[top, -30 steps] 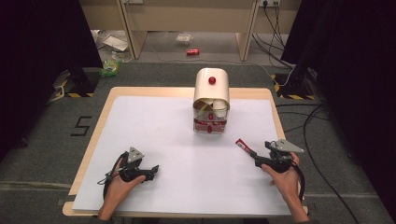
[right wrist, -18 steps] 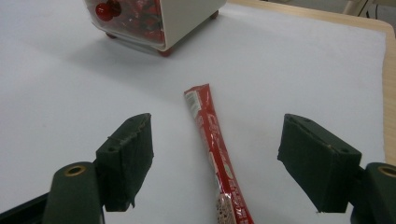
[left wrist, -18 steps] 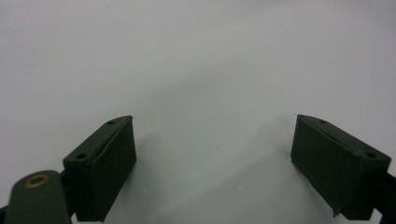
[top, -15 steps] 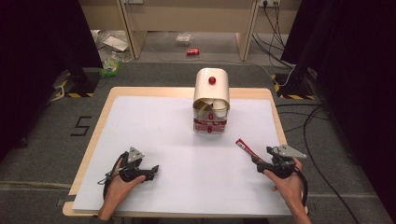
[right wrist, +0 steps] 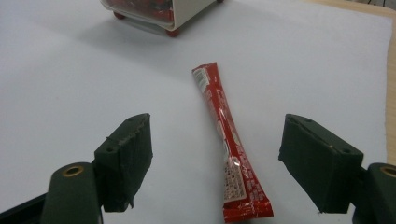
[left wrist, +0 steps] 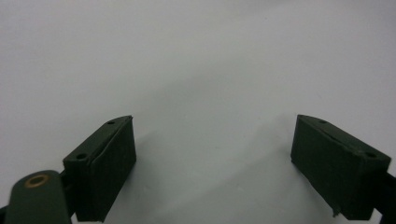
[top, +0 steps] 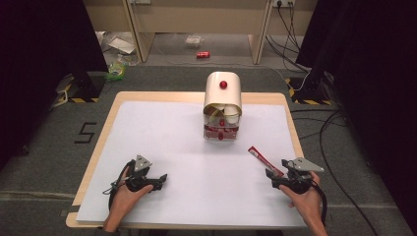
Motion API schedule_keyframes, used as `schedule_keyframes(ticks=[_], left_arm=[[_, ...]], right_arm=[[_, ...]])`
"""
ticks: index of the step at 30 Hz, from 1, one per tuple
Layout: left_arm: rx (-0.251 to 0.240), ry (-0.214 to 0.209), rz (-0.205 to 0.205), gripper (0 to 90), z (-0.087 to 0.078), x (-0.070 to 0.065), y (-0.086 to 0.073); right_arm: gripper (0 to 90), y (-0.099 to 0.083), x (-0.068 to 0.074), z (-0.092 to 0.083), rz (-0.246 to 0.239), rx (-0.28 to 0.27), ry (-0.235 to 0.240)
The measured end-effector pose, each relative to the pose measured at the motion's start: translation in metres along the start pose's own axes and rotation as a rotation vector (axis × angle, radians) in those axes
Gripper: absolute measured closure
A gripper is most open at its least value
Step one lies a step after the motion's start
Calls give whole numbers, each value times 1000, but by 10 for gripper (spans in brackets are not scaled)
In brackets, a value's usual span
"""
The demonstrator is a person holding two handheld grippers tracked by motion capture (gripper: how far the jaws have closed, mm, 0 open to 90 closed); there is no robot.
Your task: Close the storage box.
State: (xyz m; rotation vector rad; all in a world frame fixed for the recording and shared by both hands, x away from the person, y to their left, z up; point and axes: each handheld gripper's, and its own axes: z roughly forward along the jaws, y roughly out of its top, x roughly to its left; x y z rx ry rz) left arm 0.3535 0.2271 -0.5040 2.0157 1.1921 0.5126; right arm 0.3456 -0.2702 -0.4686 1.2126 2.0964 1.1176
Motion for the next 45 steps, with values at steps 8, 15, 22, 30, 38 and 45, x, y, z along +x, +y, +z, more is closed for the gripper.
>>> schedule_keyframes(ticks=[8, 15, 22, 30, 38, 45], left_arm=[[0, 0, 0, 131, 0, 0, 0], [0, 0, 0, 131, 0, 0, 0], [0, 0, 1, 131, 0, 0, 0], [0, 0, 0, 131, 0, 0, 0], [0, 1, 0, 131, 0, 0, 0], [0, 1, 0, 131, 0, 0, 0]], right_arm=[[255, -7, 2, -6, 2, 20, 8], [250, -11, 4, -9, 1, 41, 16], [240, -17, 7, -12, -5, 72, 15], [228, -23, 7, -15, -8, 103, 9], [221, -28, 7, -16, -13, 143, 0], [208, -32, 8, -12, -26, 203, 11]])
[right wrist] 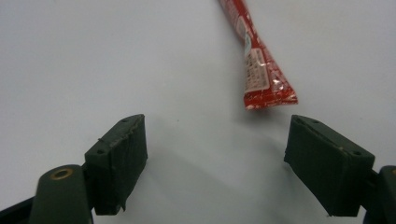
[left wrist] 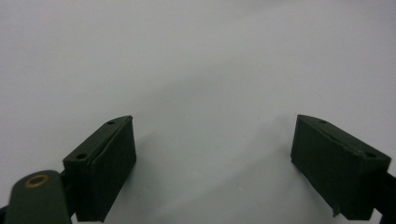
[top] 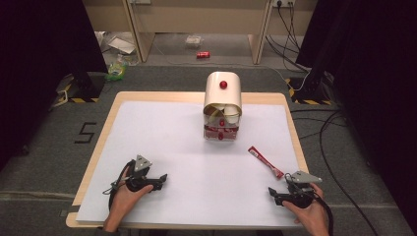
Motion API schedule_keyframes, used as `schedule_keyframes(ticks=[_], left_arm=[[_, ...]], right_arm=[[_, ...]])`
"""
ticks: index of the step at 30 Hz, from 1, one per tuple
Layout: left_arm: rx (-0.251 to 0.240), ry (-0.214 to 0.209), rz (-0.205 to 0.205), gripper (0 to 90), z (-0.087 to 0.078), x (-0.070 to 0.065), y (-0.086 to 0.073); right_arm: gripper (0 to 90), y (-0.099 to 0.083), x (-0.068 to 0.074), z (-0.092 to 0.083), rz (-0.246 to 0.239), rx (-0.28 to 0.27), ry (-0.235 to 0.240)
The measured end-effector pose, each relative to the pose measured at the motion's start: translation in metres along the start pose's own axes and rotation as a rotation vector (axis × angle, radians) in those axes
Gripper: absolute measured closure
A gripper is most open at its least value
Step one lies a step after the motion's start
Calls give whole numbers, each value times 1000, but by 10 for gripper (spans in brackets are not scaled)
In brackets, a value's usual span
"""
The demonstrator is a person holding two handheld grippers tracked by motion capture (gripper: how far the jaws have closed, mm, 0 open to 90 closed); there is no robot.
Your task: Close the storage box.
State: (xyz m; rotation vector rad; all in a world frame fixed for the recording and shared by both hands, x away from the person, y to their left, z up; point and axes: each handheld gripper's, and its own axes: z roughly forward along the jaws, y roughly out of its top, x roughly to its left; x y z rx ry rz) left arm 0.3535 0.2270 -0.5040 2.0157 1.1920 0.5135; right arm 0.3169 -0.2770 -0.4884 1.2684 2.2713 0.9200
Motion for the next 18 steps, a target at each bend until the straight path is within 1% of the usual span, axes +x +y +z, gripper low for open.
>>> schedule_keyframes(ticks=[1, 5, 7, 18], left_arm=[[0, 0, 0, 131, 0, 0, 0], [0, 0, 0, 131, 0, 0, 0], [0, 0, 0, 131, 0, 0, 0], [0, 0, 0, 131, 0, 0, 0]], right_arm=[[199, -1, 1, 1, -1, 11, 0], [195, -3, 0, 2, 4, -3, 6], [194, -4, -1, 2, -2, -11, 6], [194, -4, -1, 2, -1, -12, 6]])
